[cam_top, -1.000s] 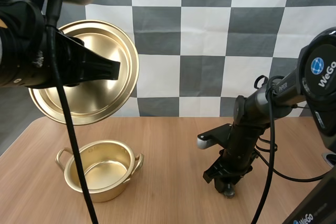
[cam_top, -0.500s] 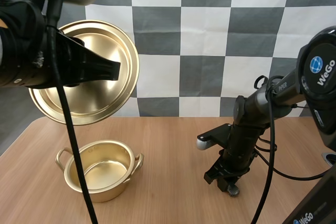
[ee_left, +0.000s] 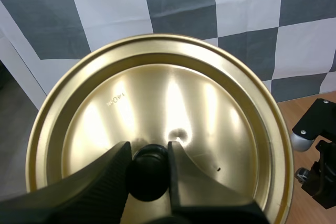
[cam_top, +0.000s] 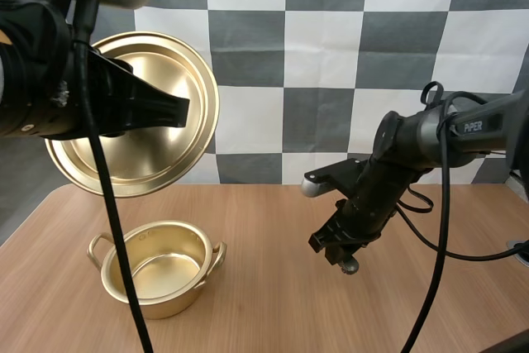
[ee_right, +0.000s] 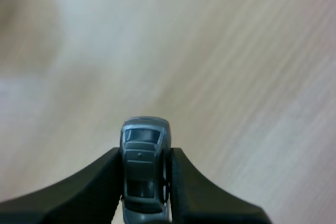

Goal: Open the pot, put the car inside, and close it

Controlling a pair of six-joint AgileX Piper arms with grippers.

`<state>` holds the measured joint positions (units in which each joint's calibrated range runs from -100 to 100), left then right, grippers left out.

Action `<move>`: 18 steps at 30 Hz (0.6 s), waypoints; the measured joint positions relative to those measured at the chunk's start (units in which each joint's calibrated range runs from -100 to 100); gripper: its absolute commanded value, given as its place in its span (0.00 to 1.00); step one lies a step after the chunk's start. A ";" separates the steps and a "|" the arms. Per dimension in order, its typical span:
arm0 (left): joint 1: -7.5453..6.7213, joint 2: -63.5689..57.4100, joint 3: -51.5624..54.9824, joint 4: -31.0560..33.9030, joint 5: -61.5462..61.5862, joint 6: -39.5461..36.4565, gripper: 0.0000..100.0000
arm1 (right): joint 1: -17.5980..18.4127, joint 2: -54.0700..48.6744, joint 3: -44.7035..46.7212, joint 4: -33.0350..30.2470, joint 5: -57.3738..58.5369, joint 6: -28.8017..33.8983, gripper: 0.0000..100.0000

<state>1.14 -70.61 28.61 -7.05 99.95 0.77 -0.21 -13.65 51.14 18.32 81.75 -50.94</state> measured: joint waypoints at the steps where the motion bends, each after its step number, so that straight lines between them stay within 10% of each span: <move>1: 0.00 0.00 0.00 0.00 0.00 0.00 0.00 | 0.00 -0.58 -0.58 1.46 2.26 -0.53 0.00; 18: 0.00 -1.35 -0.41 0.00 -0.05 0.00 0.00 | 0.00 -12.37 -7.41 11.28 18.25 -4.67 0.00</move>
<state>1.14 -71.95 28.20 -7.05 99.90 0.77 -0.21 -26.02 43.73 29.61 100.00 -55.61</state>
